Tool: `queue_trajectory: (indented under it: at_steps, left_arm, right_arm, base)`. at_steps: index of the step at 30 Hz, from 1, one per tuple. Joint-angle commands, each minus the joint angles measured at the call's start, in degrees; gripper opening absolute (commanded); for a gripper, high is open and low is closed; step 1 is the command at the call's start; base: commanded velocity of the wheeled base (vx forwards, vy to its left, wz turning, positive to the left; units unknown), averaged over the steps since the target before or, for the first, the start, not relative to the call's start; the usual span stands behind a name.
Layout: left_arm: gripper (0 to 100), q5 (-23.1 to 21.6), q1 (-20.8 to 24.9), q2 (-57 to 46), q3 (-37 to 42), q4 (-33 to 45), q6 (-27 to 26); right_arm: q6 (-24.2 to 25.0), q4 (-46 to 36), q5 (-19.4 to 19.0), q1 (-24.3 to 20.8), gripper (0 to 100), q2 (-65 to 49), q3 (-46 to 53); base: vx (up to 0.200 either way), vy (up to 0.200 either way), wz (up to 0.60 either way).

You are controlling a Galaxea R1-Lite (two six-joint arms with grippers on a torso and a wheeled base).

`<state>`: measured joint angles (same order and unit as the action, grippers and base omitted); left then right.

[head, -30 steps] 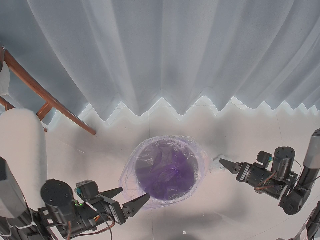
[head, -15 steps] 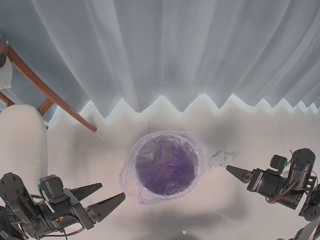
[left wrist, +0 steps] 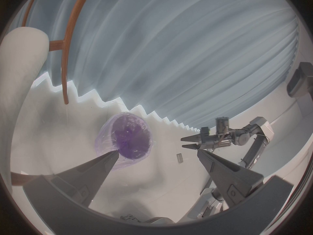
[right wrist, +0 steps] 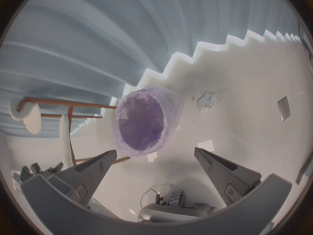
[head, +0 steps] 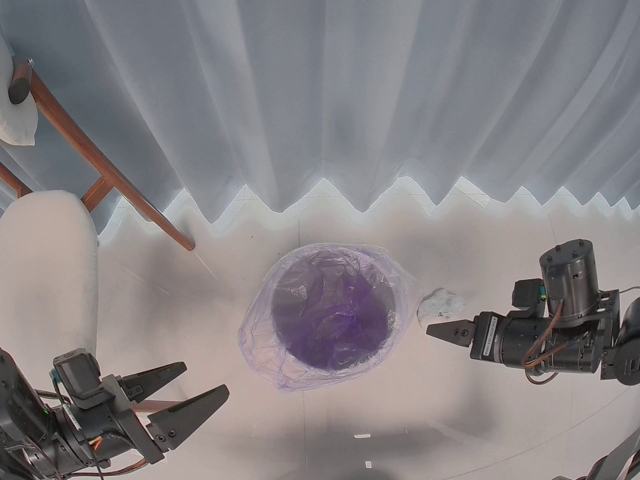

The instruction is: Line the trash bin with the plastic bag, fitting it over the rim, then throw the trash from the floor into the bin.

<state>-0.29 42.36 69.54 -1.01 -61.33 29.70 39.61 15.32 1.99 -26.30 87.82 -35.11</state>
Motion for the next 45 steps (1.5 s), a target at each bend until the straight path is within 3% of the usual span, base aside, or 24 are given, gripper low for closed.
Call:
queue_trajectory:
  at_steps: [1, 3, 10, 14, 15, 17, 24, 29, 36, 37, 40, 45]
  left_arm:
    - [100, -5.2, -0.5, -9.9, -2.8, 1.8, -3.2]
    - [100, -6.3, -0.7, -10.4, -6.1, 5.4, -6.1]
    - [100, -2.7, -3.3, -11.1, -13.8, 24.9, -16.2]
    - [100, -1.3, -4.8, -11.4, -15.1, 27.2, -21.1]
    - [100, 0.2, -7.8, -11.4, -16.4, 27.1, -27.1]
    - [100, 0.4, -10.2, -11.4, -16.9, 27.1, -31.5]
    - [100, 0.1, -14.7, -11.2, -17.3, 27.0, -31.7]
    - [100, 0.0, -17.7, -11.0, -17.7, 26.9, -31.9]
    - [100, -0.1, -17.8, -11.6, -19.2, 26.6, -31.9]
    - [100, -0.1, -18.2, -11.5, -19.2, 26.6, -32.0]
    - [100, -0.1, -19.0, -11.4, -19.1, 26.6, -32.0]
    - [100, -5.9, -22.6, -12.1, -19.1, 26.7, -32.6]
  right_arm:
    - [-7.6, 1.1, -0.1, -0.4, 100, 13.1, -8.6]
    - [-9.0, 2.3, 1.2, -0.5, 100, 17.9, -10.5]
    - [-11.5, 5.0, 3.1, -0.6, 100, 27.8, -17.8]
    - [-13.2, 5.6, 5.0, -0.7, 100, 31.6, -18.3]
    - [-14.4, 5.7, 5.7, -0.7, 100, 32.9, -18.8]
    - [-14.9, 5.7, 6.6, -0.5, 100, 33.5, -19.0]
    - [-17.7, 5.7, 10.6, -0.2, 100, 37.1, -22.8]
    - [-17.8, 5.7, 10.8, -0.2, 100, 40.5, -27.6]
    - [-18.7, 5.7, 12.1, -0.4, 100, 43.4, -30.9]
    - [-18.8, 5.7, 12.3, -0.5, 0, 44.2, -31.2]
    - [-18.7, 5.7, 12.4, -0.7, 0, 45.0, -31.6]
    - [-19.2, 5.8, 12.4, -0.8, 0, 44.5, -31.7]
  base:
    - [0.000, 0.000, 0.00]
    - [0.000, 0.000, 0.00]
    - [0.000, 0.000, 0.00]
    - [0.000, 0.000, 0.00]
    - [0.000, 0.000, 0.00]
    - [0.000, 0.000, 0.00]
    - [0.000, 0.000, 0.00]
    - [0.000, 0.000, 0.00]
    - [0.000, 0.000, 0.00]
    - [0.000, 0.000, 0.00]
    - [0.000, 0.000, 0.00]
    - [0.000, 0.000, 0.00]
